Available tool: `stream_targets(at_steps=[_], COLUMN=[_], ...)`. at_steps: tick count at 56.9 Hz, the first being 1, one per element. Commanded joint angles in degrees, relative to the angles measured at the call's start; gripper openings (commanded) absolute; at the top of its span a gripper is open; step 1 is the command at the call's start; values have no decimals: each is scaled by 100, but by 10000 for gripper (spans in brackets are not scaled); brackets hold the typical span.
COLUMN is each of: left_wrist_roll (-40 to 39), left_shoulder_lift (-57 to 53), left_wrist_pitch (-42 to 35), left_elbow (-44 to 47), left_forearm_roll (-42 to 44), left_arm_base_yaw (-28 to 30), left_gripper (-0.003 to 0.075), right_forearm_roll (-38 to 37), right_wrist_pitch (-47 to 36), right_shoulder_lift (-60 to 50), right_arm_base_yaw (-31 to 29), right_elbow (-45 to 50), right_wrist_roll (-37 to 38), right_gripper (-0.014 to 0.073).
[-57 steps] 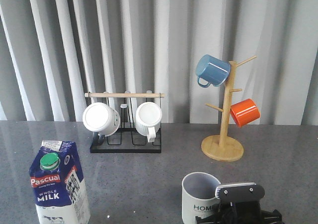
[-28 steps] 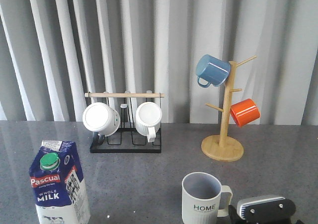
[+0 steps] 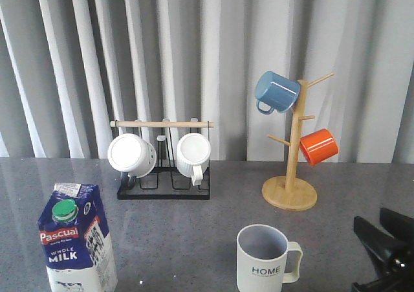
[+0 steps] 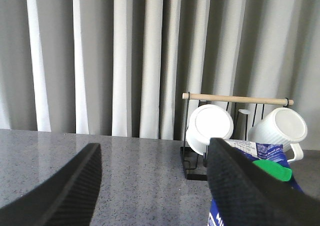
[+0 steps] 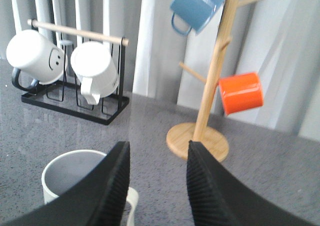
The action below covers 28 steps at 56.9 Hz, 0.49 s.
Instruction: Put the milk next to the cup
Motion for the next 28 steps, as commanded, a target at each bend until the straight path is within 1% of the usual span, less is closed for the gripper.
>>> stream_targets(at_steps=[1, 4, 9, 12, 14, 16, 17, 24, 28], left_wrist_roll=[-14, -14, -14, -14, -14, -14, -14, -14, -14], left_shoulder_lift=[9, 9, 9, 9, 9, 9, 9, 9, 9], left_wrist_pitch=[-396, -396, -396, -396, -396, -396, -396, -396, -396], left_elbow=[-198, -198, -198, -198, -198, -198, -198, -198, -198], left_forearm_roll=[-6, -6, -6, -6, -6, -6, -6, -6, -6], left_arm_base_yaw=[-13, -13, -13, -13, -13, -13, -13, -13, -13], left_gripper=[450, 450, 450, 450, 450, 450, 450, 450, 450], right_forearm_roll=[-323, -323, -323, -409, -508, -577, -578, -567, -582], right_wrist_pitch=[226, 323, 360, 418, 475, 561, 592, 815, 766], right_shoulder_lift=[-536, -815, -1188, -1399, -1519, -1647, -1701, -1873, -1877], right_arm_base_yaw=[-230, -336, -483, -577, -626, -683, -706, -708, -708], right_elbow=[-206, -206, -201, -201, -201, -201, -201, -201, -201], right_wrist_roll=[-12, -12, -18, -18, -18, 7, 35, 162, 29], right_gripper=[271, 253, 192, 127, 73, -1, -16, -7, -7])
